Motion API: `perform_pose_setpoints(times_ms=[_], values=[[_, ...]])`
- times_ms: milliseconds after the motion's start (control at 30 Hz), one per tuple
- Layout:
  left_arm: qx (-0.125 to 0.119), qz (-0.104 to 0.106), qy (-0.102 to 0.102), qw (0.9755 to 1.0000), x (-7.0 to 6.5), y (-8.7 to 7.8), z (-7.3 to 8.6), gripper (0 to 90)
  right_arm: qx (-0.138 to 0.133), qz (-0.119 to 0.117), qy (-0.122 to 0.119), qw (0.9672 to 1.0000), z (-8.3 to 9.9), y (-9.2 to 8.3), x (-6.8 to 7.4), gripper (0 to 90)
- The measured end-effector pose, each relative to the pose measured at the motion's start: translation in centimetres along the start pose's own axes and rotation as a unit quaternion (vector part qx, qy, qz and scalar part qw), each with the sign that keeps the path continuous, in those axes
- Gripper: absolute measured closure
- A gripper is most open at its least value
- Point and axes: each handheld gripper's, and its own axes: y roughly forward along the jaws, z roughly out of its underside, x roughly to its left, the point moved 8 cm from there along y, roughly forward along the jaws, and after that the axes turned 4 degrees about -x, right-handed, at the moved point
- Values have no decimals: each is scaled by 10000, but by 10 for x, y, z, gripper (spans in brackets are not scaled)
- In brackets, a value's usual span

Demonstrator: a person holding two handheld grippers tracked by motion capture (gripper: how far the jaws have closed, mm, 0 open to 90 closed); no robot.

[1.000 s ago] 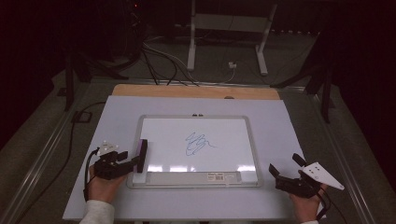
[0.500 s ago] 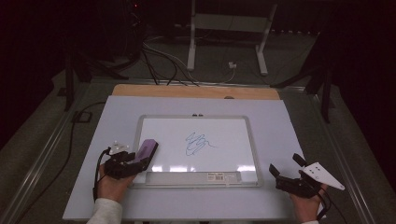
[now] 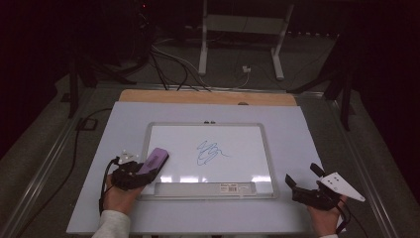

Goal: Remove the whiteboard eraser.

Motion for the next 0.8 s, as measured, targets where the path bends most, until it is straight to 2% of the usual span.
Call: perform_pose_setpoints(times_ms=[100,233,433,633,800], values=[[-61,19,-27,10000,1,-2,-2,415,4,-7,-1,10000,0,0,0,2],[-170,42,51,9998,-1,-6,-7,416,20,-2,-13,10000,1,1,1,2],[-353,-31,107,9993,0,-11,-17,417,29,-6,-34,10000,1,1,1,2],[-456,-72,89,9989,1,-12,-22,417,19,-9,-16,10000,1,1,1,2],[-564,-27,142,9983,-1,-11,-28,417,23,-16,-38,10000,1,1,1,2]])
